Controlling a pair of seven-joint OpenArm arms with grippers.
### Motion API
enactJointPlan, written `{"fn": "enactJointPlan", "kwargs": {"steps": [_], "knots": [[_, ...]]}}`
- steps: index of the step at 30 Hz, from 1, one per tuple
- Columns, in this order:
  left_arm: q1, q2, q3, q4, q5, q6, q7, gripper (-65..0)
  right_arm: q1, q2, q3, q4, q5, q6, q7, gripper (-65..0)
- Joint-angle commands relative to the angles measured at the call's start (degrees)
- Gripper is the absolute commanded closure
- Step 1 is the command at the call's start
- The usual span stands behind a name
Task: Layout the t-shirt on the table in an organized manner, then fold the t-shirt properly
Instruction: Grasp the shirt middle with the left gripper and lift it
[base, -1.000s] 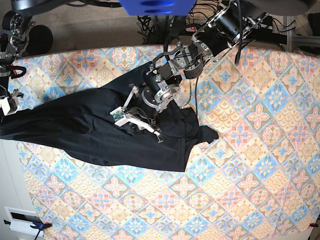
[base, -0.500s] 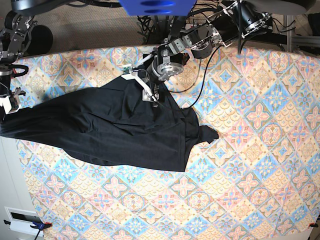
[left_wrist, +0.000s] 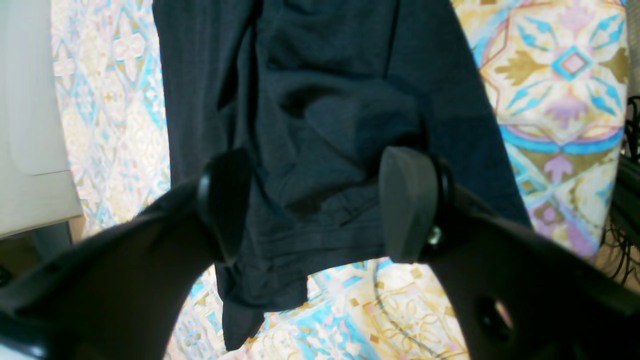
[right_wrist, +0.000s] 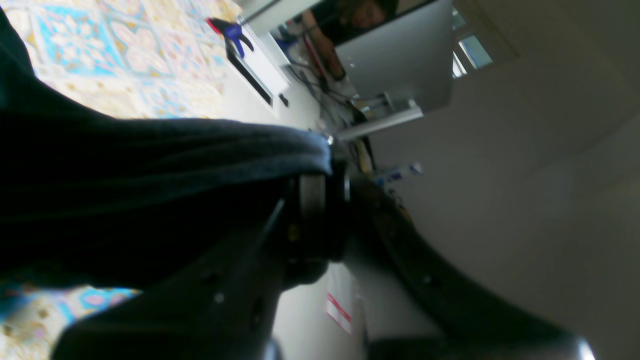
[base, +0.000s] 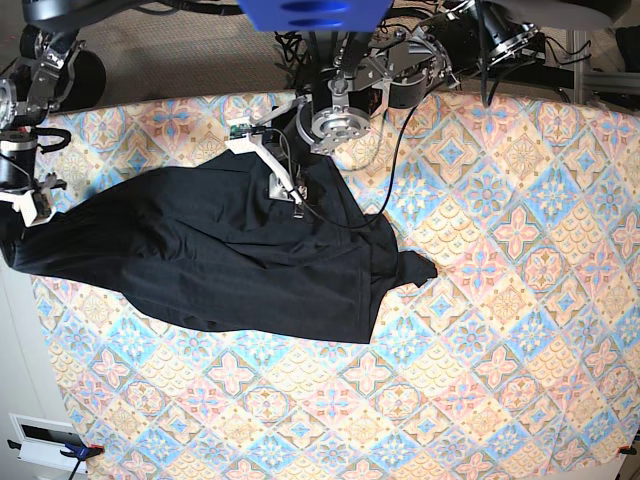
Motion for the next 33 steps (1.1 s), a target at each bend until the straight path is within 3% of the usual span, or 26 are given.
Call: {"fn": "enactJointPlan", "kwargs": {"steps": [1,11,18,21,26,33], "knots": [[-0.1,0.6,0.4,0.3,0.3,0.2,-0.5,-38.0,0.2,1.2,0.6,0.9,0.4,-1.5,0.9,0.0],[0.7,5.0,6.6,-10.2,0.3,0.7,-3.2,-38.0,0.5,0.1,0.6,0.9,0.4,-1.5,0.9,0.0],[3.5,5.0,6.4,-15.5,0.3,0.8,-6.8,-38.0,0.5,0.0,0.6,0.9,0.3,-1.5,0.9,0.0],[4.5,4.9,6.4,-16.0,0.7,1.1,-7.7,-38.0,0.5,0.0,0.6,0.9,0.3,-1.5,0.9,0.0],[4.6,4.6,6.4,-16.0,0.8,5.6,-7.6,-38.0,0.5,0.0,0.6,0.9,0.3,-1.5,0.9,0.0],[5.8,0.0,6.4,-15.9,0.9,7.8,-7.6,-38.0,0.5,-0.2,0.7,0.9,0.3,-1.5,0.9,0.0]]}}
